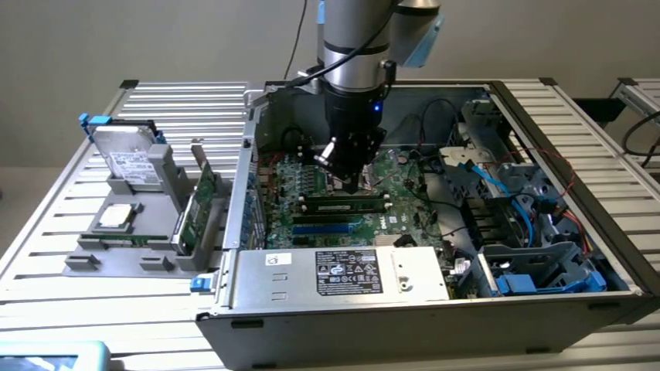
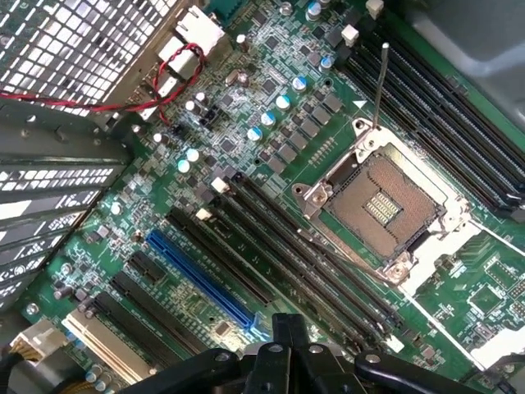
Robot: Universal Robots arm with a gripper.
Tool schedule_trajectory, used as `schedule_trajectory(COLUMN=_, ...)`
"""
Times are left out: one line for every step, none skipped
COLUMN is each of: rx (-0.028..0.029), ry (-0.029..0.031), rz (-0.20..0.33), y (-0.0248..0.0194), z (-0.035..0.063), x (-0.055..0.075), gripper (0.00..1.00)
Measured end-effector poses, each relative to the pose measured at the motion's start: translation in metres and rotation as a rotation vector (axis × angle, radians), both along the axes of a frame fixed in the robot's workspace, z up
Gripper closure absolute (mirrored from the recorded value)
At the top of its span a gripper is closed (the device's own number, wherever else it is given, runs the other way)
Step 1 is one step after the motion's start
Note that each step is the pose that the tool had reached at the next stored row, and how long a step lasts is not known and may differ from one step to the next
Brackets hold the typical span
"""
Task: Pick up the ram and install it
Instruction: 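Press down the ram until it locks into place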
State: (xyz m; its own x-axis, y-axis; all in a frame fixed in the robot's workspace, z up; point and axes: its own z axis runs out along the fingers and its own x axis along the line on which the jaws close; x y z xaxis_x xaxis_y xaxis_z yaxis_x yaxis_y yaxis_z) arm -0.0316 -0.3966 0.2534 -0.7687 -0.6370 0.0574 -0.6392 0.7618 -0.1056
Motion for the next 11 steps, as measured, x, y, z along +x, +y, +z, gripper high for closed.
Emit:
schedule_trajectory(rx=0.0, ry=-0.0004, rz=-0.013, y=0.0, z=0.0, x=0.0, gripper=0.89)
schedule_trajectory(rx=0.0, ry=-0.0007, rz=-0.027, y=0.0, z=0.0, x=0.0, gripper=0.89)
schedule_trajectory(rx=0.0, ry=-0.001, rz=-0.04, y=0.0, z=0.0, x=0.0, gripper=0.89)
schedule_trajectory(rx=0.0001, ry=-0.0012, rz=-0.052, y=0.0, z=0.0, x=0.0, gripper=0.89)
schedule_trajectory(rx=0.0001, ry=-0.0014, rz=-0.065, y=0.0, z=0.0, x=0.0, gripper=0.89)
schedule_trajectory(rx=0.0, ry=-0.0017, rz=-0.078, y=0.0, z=0.0, x=0.0, gripper=0.89)
schedule_trajectory(rx=0.0002, ry=-0.0018, rz=-0.092, y=0.0, z=0.0, x=0.0, gripper=0.89)
schedule_trajectory(rx=0.0005, ry=-0.002, rz=-0.104, y=0.0, z=0.0, x=0.0, gripper=0.89)
schedule_trajectory(rx=0.0008, ry=-0.0021, rz=-0.116, y=0.0, z=0.0, x=0.0, gripper=0.89)
schedule_trajectory(rx=0.0011, ry=-0.0023, rz=-0.128, y=0.0, z=0.0, x=0.0, gripper=0.89)
schedule_trajectory(rx=0.0014, ry=-0.0024, rz=-0.141, y=0.0, z=0.0, x=0.0, gripper=0.89)
